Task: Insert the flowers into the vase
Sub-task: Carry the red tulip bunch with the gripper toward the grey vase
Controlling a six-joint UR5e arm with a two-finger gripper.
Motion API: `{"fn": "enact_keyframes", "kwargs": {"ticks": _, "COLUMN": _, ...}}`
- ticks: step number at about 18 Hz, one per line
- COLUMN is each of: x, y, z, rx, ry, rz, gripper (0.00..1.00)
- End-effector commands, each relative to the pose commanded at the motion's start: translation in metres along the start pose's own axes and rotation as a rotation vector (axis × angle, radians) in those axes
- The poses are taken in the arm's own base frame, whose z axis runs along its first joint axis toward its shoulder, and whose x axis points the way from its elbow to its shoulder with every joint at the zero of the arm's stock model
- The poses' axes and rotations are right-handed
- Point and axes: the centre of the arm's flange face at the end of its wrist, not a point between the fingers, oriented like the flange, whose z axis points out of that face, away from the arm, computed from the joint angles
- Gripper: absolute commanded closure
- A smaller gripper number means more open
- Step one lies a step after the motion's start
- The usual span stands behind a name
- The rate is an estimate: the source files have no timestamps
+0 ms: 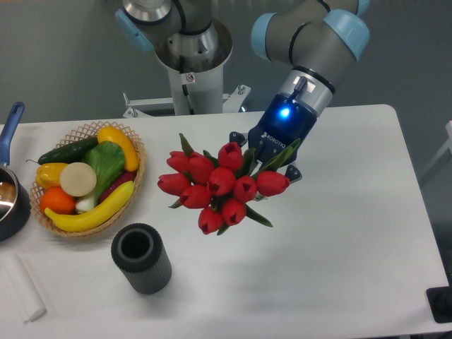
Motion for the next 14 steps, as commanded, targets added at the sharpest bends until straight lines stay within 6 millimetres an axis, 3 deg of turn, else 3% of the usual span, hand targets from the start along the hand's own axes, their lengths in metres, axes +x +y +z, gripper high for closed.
{"fn": "enact_keyframes", "kwargs": {"ticks": 11, "x": 0.003, "y": -0.009, "z": 0.003, "rx": 0.066, "ry": 0.03, "rz": 0.014, "gripper": 0.85}}
{"fn": "enact_keyframes", "kwargs": {"ticks": 14, "x": 0.014, "y": -0.021, "z": 0.024, "rx": 0.088, "ry": 0.078, "rz": 0.038, "gripper": 0.86}}
